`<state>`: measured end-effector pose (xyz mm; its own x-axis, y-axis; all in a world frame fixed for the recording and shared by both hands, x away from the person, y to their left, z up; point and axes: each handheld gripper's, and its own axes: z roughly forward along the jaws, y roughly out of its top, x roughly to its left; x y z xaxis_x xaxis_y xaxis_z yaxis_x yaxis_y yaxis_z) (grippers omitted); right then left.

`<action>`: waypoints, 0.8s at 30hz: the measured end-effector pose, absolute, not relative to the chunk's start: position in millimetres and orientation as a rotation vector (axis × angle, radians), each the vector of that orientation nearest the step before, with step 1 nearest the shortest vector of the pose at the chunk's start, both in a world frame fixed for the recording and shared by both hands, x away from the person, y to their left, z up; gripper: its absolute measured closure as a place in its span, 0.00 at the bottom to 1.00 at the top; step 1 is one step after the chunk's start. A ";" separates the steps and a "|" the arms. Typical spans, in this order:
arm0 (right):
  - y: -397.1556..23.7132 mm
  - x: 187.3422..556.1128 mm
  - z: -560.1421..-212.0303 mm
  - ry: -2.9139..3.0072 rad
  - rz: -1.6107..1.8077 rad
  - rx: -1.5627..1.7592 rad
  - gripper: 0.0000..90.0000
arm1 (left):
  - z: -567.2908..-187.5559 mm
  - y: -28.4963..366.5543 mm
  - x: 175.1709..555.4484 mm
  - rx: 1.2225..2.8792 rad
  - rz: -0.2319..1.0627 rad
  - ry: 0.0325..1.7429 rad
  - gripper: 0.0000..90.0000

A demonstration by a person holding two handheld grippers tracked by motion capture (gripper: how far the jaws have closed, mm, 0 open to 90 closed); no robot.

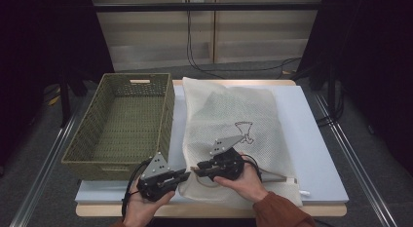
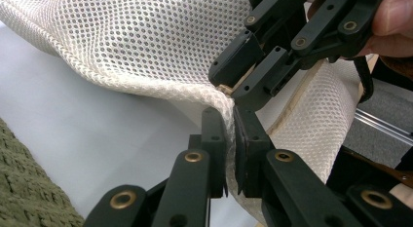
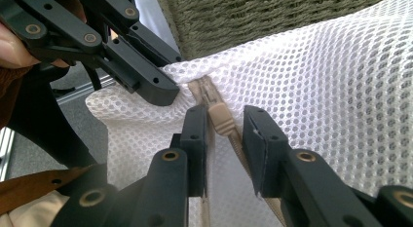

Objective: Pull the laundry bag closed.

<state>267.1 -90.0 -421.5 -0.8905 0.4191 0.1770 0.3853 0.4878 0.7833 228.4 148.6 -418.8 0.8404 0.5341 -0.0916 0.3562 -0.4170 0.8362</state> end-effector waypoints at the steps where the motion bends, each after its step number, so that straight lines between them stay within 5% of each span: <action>1: -89.9 267.6 -421.7 2.679 1.398 0.722 0.80 | -418.5 148.9 228.6 2.046 0.229 0.652 0.94; 8: -84.0 267.1 -424.3 2.704 1.415 0.666 0.91 | -415.5 149.0 229.1 2.044 0.233 0.655 0.94; 24: -89.0 264.4 -414.5 2.694 1.403 0.668 0.92 | -404.7 146.7 235.9 1.994 0.158 0.671 0.77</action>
<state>264.4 -89.0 -414.5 -0.9071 0.3867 0.1662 0.3579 0.5008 0.7881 235.9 146.7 -404.7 0.8386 0.5188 -0.1660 0.3904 -0.3599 0.8474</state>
